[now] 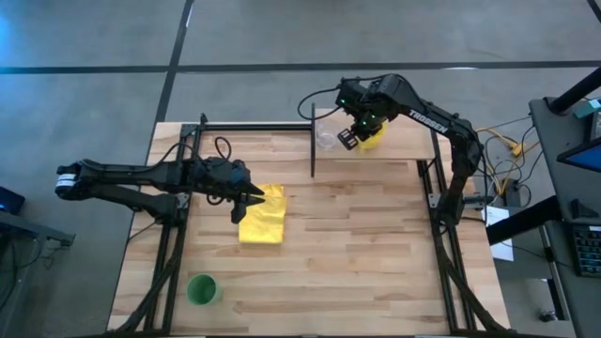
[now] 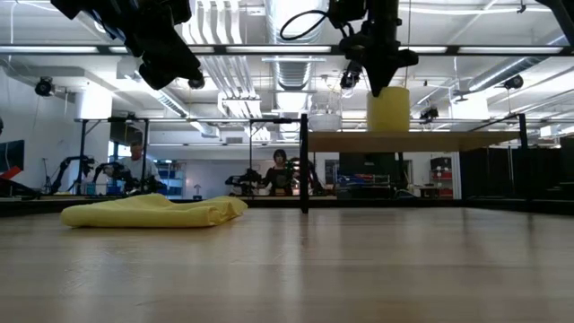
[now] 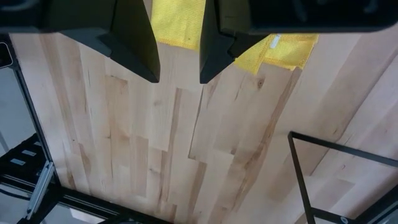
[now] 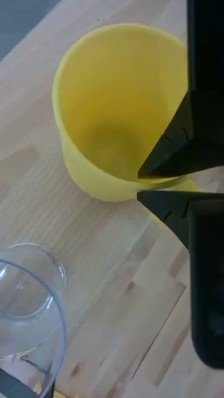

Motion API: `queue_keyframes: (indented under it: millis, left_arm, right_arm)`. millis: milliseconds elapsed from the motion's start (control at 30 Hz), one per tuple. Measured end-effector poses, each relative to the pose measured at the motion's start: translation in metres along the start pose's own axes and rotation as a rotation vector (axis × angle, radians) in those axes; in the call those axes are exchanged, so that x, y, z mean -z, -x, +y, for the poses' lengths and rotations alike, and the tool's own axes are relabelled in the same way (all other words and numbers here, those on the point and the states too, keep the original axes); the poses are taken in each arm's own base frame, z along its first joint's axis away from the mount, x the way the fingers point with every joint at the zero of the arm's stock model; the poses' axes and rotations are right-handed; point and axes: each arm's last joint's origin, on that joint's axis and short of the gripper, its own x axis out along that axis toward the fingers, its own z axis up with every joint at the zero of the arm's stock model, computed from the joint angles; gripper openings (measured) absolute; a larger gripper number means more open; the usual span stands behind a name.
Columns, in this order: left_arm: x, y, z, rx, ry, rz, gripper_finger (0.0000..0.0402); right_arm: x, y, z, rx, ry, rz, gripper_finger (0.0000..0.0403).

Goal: Stack small to large cups/mugs on shelf
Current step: Put the yellow mug on the shelf, then put the green cup on the shelf

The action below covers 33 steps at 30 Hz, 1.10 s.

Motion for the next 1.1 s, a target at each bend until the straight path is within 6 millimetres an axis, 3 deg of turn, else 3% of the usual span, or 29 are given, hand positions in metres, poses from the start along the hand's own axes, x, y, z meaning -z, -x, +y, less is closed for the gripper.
queue_keyframes:
  millis: [367, 500, 667, 767, 900, 1100]
  left_arm:
    - [0.000, 0.000, 0.000, 0.000, 0.000, 0.000, 0.0099]
    - [0.000, 0.000, 0.000, 0.000, 0.000, 0.000, 0.0099]
    - [0.000, 0.000, 0.000, 0.000, 0.000, 0.001, 0.0099]
    - [0.003, 0.000, 0.000, 0.011, 0.007, 0.031, 0.0099]
    - [0.010, 0.001, -0.001, 0.062, 0.060, 0.122, 0.0099]
    - [0.029, 0.009, -0.008, 0.106, 0.053, 0.310, 0.0099]
  right_arm:
    - [0.000, 0.004, 0.000, -0.014, -0.042, -0.009, 0.0084]
    - [-0.001, 0.017, 0.003, -0.042, -0.060, -0.056, 0.0085]
    - [0.006, 0.049, 0.015, -0.166, -0.053, -0.130, 0.0076]
    - [0.016, 0.071, 0.029, -0.311, -0.098, -0.139, 0.0071]
    - [0.041, 0.097, 0.060, -0.412, 0.001, -0.175, 0.0069]
    - [0.089, 0.113, 0.113, -0.414, 0.197, -0.247, 0.0072]
